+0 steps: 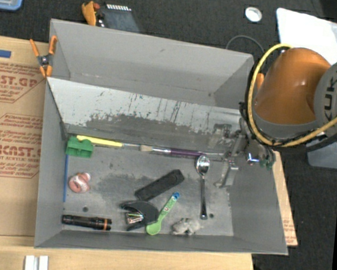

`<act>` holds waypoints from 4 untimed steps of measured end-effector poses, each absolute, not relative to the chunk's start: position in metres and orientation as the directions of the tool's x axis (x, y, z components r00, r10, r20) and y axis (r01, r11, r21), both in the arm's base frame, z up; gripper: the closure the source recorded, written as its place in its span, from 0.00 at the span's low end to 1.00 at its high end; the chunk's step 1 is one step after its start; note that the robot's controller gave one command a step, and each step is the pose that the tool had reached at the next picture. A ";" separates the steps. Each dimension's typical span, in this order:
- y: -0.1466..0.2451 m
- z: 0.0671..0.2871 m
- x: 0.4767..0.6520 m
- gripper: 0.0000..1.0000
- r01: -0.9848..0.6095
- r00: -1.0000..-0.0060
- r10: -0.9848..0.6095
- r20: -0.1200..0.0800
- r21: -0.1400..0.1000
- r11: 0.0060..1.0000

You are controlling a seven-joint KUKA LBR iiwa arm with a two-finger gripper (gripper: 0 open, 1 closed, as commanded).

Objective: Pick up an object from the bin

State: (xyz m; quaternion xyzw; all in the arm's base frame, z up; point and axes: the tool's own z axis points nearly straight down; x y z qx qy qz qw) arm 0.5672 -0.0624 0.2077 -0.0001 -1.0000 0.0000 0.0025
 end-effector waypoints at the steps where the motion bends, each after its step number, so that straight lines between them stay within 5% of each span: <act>1: -0.062 0.212 0.569 0.00 -0.001 -1.000 -0.001 -0.002 -0.001 1.000; 2: -0.057 0.199 0.571 0.00 -0.019 -1.000 -0.019 -0.013 -0.004 1.000; 3: -0.067 0.214 0.563 0.00 -0.116 -0.993 -0.116 0.000 -0.001 0.993; 4: -0.067 0.231 0.568 0.00 -0.125 -0.992 -0.125 -0.021 -0.009 0.992</act>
Offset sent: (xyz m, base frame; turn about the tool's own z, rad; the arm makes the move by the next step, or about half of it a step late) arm 0.0054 0.0663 -0.1356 -0.1801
